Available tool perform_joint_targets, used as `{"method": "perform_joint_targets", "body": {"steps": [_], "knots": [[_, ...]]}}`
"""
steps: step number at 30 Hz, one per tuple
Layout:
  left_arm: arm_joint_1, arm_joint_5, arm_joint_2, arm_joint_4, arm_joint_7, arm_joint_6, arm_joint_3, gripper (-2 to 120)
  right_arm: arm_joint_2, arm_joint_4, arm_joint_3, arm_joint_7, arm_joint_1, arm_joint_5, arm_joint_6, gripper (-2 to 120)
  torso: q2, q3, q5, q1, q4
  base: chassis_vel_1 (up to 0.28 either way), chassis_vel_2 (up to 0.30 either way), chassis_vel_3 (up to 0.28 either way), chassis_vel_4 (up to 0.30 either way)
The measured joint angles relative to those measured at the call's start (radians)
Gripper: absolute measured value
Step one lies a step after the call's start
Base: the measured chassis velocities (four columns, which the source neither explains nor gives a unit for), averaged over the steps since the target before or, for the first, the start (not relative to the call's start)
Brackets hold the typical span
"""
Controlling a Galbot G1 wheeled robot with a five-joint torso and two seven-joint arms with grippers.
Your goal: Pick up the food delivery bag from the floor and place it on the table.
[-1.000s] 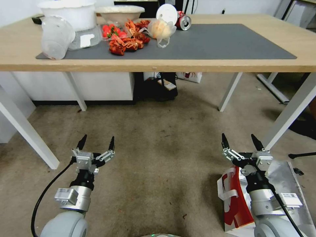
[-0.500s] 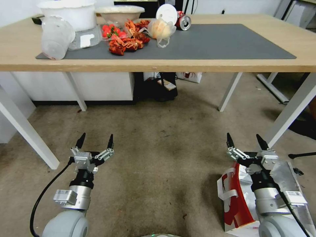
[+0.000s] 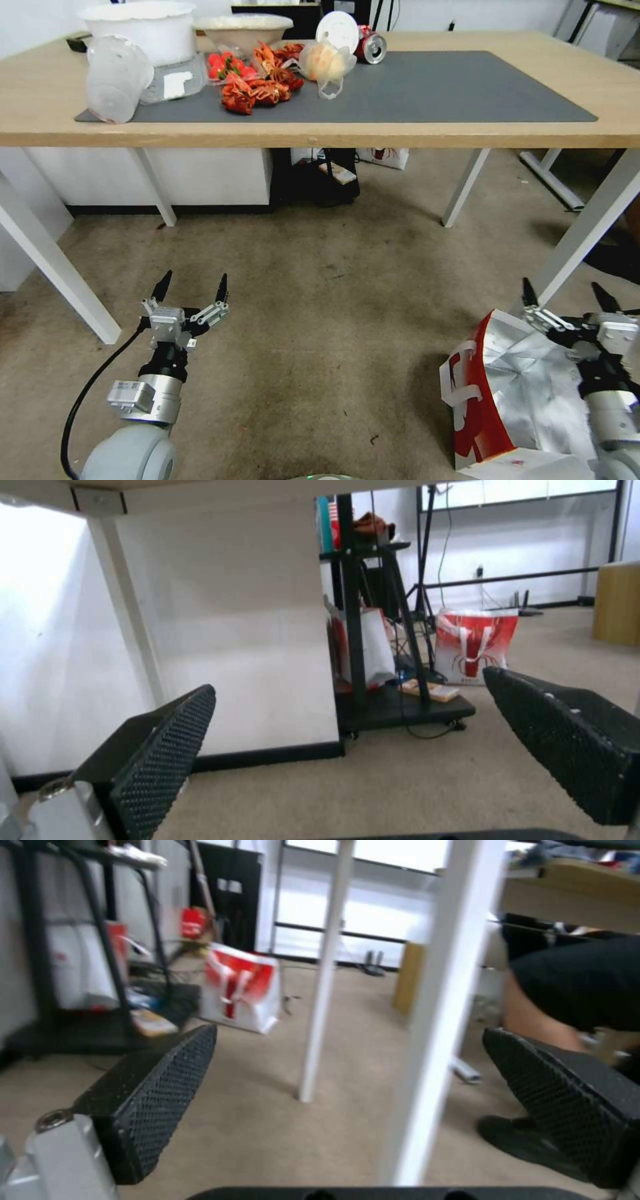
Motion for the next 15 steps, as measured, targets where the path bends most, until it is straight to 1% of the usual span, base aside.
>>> {"method": "perform_joint_targets", "body": {"steps": [5,7,10,15], "knots": [[-0.007,0.002,-0.008,0.029,-0.005,-0.009,0.010,100,-0.019,-0.076,0.042,-0.004,0.009,0.001,0.015,100,0.001,0.000,0.0000,0.000,0.0001,0.000,0.000,0.000,0.000],[-0.008,0.002,-0.009,0.031,-0.005,-0.009,0.010,100,-0.020,-0.082,0.045,-0.004,0.010,0.001,0.016,100,0.001,0.000,0.0000,0.000,0.0000,0.000,0.000,0.000,0.000],[-0.014,-0.001,-0.007,0.039,-0.007,-0.012,0.013,100,-0.034,-0.133,0.073,-0.004,0.023,-0.002,0.019,100,0.001,0.000,0.0000,0.000,0.0000,0.000,0.000,0.000,0.000],[-0.022,-0.002,-0.006,0.050,-0.009,-0.011,0.013,100,-0.052,-0.172,0.092,-0.007,0.033,-0.012,0.021,100,0.002,0.000,0.0000,0.000,0.0001,0.000,0.000,0.000,0.000]]}}
